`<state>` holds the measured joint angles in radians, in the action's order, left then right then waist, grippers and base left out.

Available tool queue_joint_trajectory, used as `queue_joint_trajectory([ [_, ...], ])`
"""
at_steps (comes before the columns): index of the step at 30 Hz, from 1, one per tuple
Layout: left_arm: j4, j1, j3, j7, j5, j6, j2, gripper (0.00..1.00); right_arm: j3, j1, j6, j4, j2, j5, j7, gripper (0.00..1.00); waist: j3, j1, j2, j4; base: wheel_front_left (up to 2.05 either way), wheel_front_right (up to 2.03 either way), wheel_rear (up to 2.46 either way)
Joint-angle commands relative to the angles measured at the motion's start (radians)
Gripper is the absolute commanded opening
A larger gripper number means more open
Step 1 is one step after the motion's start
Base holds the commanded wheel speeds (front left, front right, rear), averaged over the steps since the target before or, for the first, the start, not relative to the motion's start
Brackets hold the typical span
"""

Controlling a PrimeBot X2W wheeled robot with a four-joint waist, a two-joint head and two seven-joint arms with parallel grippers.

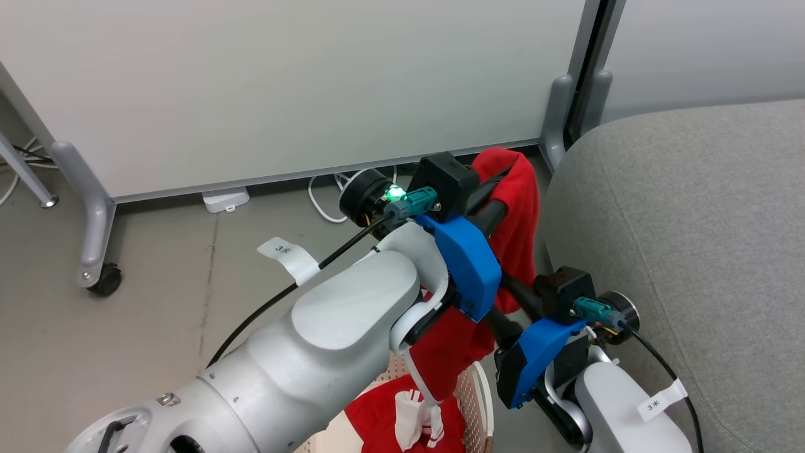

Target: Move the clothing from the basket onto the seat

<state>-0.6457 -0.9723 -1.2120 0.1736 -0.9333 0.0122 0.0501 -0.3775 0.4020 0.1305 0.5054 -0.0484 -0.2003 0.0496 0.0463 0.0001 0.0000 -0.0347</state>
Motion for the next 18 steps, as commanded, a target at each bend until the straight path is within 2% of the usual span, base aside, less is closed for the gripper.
queue_joint_trajectory([
  [1, 0.001, -0.02, -0.006, 0.004, -0.006, -0.004, 0.001, 0.0, -0.005, 0.017, 0.0, 0.01, -0.004, -0.011, 0.018, 0.0, 0.0, -0.0001, 0.0, 0.001, 0.0, 0.0, 0.0],
  [18, -0.033, -0.03, -0.04, 0.003, -0.043, -0.004, 0.001, 0.0, -0.029, 0.04, 0.0, 0.087, -0.004, -0.057, 0.058, 0.0, -0.003, -0.0001, 0.0, -0.01, 0.0, 0.0, 0.0],
])
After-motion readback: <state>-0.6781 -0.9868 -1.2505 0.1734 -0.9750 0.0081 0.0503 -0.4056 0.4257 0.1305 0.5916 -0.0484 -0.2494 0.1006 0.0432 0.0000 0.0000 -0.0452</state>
